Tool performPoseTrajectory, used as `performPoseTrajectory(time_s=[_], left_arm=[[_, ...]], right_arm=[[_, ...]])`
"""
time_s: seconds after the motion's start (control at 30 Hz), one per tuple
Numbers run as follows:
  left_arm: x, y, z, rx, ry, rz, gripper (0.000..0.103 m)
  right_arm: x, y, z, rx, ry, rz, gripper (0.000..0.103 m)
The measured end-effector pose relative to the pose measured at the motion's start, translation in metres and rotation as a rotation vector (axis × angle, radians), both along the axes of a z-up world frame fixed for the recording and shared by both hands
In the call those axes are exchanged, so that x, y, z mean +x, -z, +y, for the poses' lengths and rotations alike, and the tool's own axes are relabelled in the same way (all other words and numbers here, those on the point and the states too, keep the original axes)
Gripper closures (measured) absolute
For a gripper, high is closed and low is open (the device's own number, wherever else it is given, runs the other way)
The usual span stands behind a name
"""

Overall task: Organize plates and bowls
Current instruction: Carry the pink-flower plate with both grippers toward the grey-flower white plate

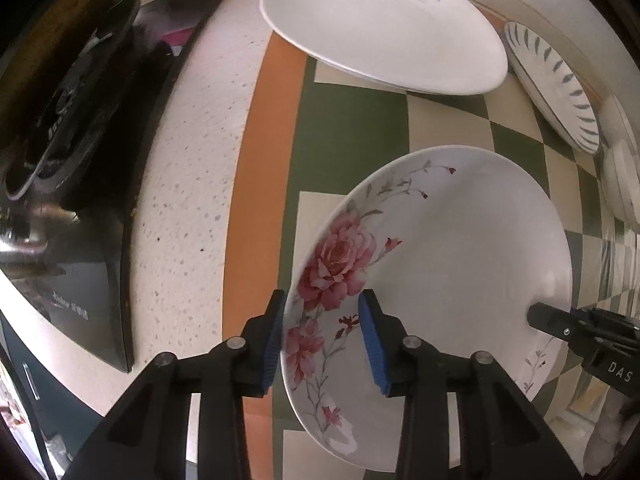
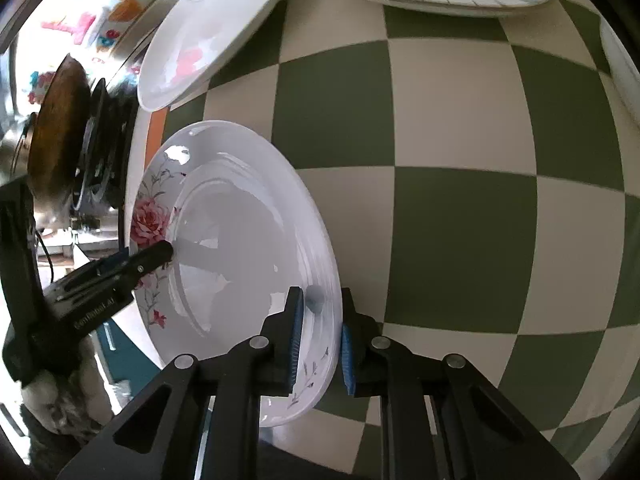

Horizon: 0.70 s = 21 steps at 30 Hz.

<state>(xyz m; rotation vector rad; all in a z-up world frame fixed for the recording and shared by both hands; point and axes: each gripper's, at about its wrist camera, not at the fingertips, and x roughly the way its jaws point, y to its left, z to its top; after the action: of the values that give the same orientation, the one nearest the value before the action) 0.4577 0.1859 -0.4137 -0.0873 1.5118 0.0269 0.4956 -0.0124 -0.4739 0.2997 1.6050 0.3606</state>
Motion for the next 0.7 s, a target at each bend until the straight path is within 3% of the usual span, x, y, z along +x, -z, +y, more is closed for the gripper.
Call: performPoseTrajectory(time_s=[0.2,0.37,0.7], left_arm=[[-0.013,-0.009,-0.011,0.007,0.002,-0.013,0.072],[-0.015,-0.025,-0.026,-0.005,0.020,-0.036,0.072],[-0.012,-0.025,-0.105,-0.034,0.110,-0.026,0.072]], right_arm=[[-0.001,0.000,-0.003,0.023,0.000,-0.012,0.086],[-0.005,-0.018,-0.023,0.035,0.017,-0.036,0.087],[-0.022,-0.027,-0.087,0.012,0.084,-0.030,0.087]])
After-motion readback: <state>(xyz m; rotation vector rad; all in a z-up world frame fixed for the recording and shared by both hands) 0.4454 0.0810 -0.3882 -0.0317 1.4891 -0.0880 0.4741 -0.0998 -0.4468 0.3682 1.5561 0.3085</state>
